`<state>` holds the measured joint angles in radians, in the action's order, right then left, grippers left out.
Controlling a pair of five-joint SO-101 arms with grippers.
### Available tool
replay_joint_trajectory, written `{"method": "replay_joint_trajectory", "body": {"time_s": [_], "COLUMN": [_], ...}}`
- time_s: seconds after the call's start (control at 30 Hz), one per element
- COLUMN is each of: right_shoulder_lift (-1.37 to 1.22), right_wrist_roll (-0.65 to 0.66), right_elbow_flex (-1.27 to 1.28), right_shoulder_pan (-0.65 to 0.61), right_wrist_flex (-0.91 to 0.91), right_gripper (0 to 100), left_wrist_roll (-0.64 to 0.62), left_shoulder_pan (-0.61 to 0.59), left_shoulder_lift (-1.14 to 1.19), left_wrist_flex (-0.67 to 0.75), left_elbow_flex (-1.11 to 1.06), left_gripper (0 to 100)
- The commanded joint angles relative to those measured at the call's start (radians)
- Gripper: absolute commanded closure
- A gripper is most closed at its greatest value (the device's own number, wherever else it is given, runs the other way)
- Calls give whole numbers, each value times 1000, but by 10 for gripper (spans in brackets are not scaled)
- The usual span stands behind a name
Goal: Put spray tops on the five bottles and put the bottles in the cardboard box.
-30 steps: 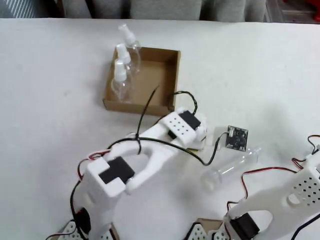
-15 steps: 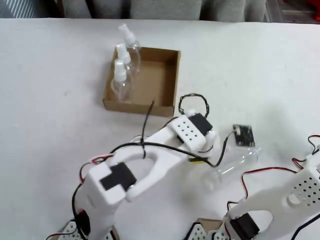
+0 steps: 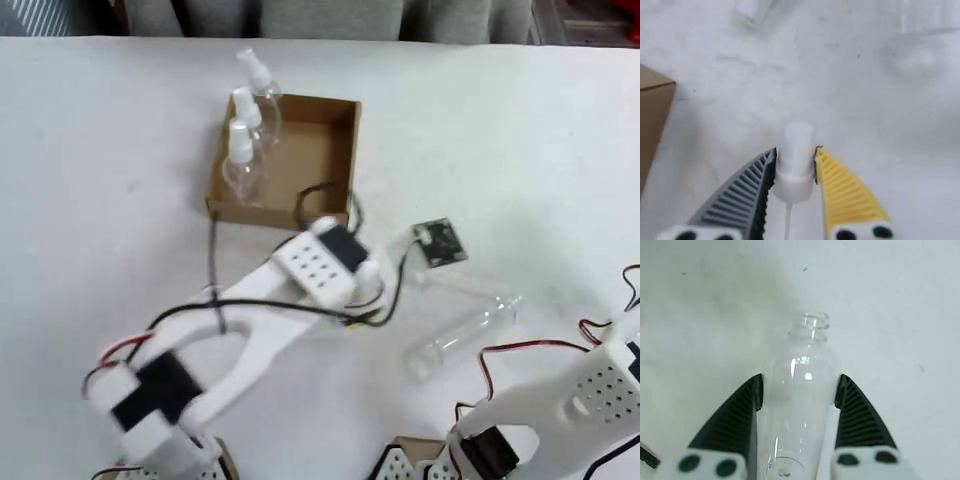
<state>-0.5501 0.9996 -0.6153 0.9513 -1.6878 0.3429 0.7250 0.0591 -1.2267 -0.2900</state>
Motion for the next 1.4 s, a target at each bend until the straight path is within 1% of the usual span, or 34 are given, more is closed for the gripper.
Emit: {"method": "replay_joint_trajectory", "body": {"time_s": [0.0, 0.17, 0.27, 0.33, 0.4, 0.43, 0.57, 0.6, 0.77, 0.97, 1.13, 1.27, 1.37], "right_shoulder_lift": [76, 64, 35, 18, -2, -12, -70, -85, -124, -93, -35, 27, 65], "right_wrist_roll": [-86, -196, -212, -183, -72, -52, -58, -58, -58, -63, -71, -146, -167], "right_elbow_flex": [-35, -34, -35, -35, -35, -35, -35, -35, -44, -44, -43, -41, -38], "right_shoulder_pan": [-2, -2, 7, 7, 5, 4, 8, 8, 1, -12, 7, 38, 47], "right_wrist_flex": [-24, -25, -18, -16, -16, -16, 51, 73, 130, 130, 122, 74, 22], "right_gripper": [982, 982, 982, 980, 971, 950, 808, 786, 815, 822, 822, 822, 822], "left_wrist_roll": [-15, -15, -15, -15, -15, -15, -15, -15, -9, -8, -8, -8, -8], "left_shoulder_pan": [-22, -24, -24, -27, -41, -48, -71, -74, -77, -77, -77, -77, -77], "left_shoulder_lift": [-272, -437, -487, -501, -503, -503, -503, -503, -503, -503, -503, -503, -503], "left_wrist_flex": [143, 235, 287, 321, 339, 341, 342, 342, 342, 342, 342, 342, 342], "left_elbow_flex": [-242, -457, -551, -591, -600, -600, -600, -600, -603, -605, -605, -606, -606], "left_gripper": [980, 979, 979, 979, 979, 979, 979, 979, 979, 979, 979, 979, 979]}}
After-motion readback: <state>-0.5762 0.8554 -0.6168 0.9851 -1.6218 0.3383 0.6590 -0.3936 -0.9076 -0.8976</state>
